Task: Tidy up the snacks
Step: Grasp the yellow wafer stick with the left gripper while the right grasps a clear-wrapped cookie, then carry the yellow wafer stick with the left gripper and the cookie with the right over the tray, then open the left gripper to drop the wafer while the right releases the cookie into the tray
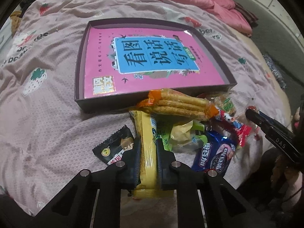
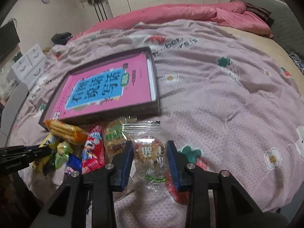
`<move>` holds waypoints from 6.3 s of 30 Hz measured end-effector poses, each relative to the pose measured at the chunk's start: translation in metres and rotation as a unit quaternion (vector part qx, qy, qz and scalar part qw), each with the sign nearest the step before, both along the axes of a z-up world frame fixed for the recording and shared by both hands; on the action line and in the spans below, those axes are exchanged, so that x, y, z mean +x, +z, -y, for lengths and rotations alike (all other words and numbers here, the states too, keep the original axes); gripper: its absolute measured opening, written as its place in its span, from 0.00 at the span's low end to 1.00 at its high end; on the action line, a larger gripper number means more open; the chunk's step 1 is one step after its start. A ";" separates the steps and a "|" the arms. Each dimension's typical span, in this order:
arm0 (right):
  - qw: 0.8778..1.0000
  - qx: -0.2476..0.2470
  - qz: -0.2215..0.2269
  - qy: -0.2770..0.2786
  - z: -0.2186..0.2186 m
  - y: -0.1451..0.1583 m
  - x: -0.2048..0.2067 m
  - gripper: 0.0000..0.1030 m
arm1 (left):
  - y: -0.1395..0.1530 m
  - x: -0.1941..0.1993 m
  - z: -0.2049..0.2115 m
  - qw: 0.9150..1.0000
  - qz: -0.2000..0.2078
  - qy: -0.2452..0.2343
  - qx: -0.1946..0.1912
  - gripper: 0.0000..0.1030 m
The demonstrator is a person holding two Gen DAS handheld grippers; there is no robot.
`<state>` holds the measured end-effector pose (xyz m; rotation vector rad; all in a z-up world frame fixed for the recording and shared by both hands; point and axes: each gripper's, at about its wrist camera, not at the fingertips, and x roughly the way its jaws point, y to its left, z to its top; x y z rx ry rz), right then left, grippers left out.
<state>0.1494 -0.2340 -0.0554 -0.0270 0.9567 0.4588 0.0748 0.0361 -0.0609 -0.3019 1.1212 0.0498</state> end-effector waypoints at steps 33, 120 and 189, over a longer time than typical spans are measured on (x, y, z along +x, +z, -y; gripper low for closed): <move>0.996 0.041 0.077 0.037 -0.011 0.034 -0.012 0.35 | 0.048 -0.032 -0.033 0.995 0.088 0.031 -0.027 0.14; 0.998 0.014 0.035 0.053 -0.071 -0.017 0.091 0.35 | 0.005 0.092 -0.052 0.992 0.111 0.050 0.022 0.15; 0.988 0.075 0.118 0.070 -0.052 0.039 0.054 0.52 | 0.070 0.046 -0.060 0.987 0.145 0.066 0.017 0.45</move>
